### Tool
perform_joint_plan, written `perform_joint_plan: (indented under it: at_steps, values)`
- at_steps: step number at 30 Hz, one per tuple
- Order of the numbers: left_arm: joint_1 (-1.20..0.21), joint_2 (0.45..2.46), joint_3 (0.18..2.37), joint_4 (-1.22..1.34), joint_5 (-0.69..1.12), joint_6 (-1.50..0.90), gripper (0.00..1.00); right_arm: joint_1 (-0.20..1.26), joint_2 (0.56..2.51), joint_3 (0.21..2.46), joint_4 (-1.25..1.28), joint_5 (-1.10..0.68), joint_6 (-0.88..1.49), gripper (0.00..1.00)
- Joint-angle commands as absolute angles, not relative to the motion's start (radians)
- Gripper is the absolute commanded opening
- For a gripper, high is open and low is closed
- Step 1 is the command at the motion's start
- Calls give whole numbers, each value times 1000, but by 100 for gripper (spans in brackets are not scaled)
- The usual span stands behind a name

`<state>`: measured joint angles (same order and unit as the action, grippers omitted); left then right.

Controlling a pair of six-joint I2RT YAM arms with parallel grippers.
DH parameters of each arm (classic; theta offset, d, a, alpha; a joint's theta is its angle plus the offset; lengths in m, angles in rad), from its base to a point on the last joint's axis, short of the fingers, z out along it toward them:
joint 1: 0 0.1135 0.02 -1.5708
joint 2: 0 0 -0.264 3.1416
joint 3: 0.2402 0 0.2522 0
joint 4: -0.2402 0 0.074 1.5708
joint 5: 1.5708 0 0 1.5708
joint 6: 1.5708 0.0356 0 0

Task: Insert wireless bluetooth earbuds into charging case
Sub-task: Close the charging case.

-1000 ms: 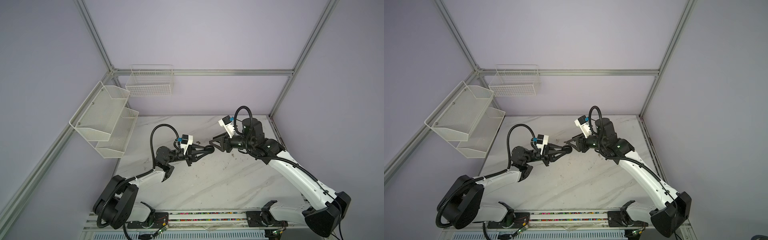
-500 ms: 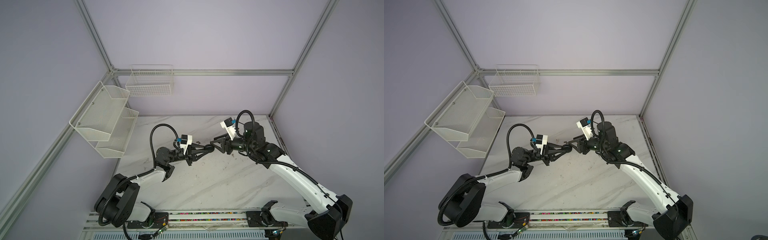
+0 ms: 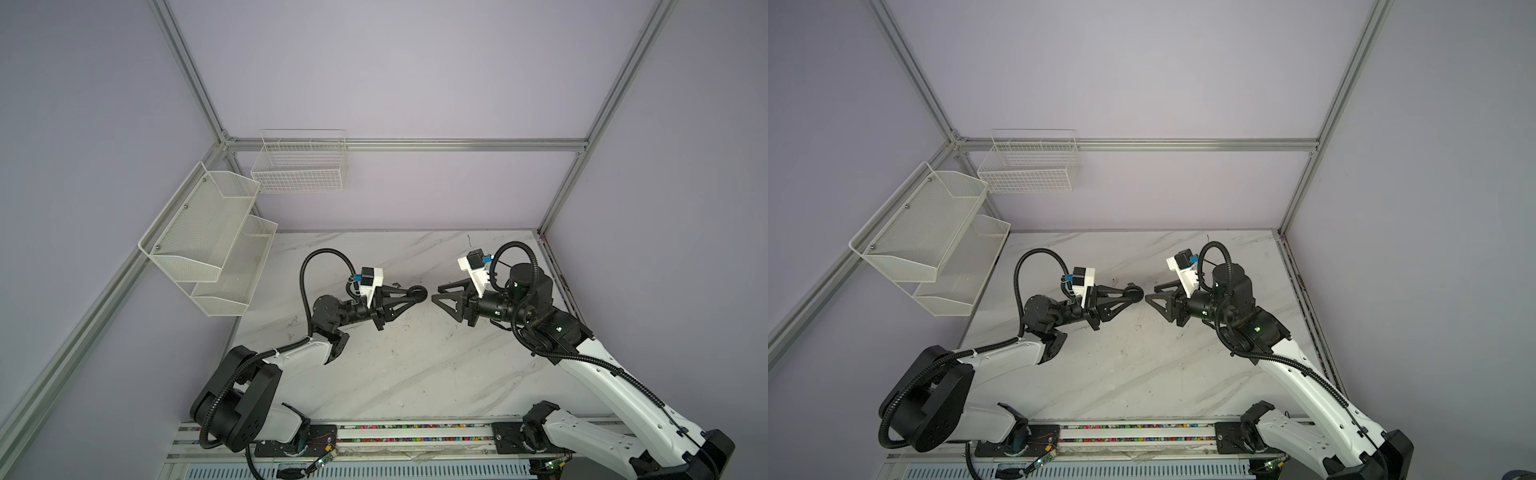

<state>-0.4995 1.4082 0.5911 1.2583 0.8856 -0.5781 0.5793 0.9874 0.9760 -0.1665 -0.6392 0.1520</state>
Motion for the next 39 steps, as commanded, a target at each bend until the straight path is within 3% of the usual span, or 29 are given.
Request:
perform_joint_plan:
  at_steps: [1, 7, 13, 21, 29, 39]
  values:
    - [-494, 1430, 600, 1313, 891, -627, 0, 567, 963, 957, -96, -713, 153, 44]
    - [-494, 1439, 603, 1342, 903, -653, 0, 555, 922, 937, -31, -770, 171, 48]
    - [-494, 1456, 611, 1375, 919, -687, 0, 555, 1002, 909, 85, -847, 230, 49]
    - [-495, 1455, 606, 1405, 925, -713, 0, 555, 1056, 921, 90, -828, 197, 65]
    - [-496, 1461, 592, 1426, 923, -718, 0, 555, 1107, 907, 152, -905, 231, 47]
    - [-495, 1463, 588, 1445, 925, -728, 0, 555, 1138, 919, 204, -937, 254, 34]
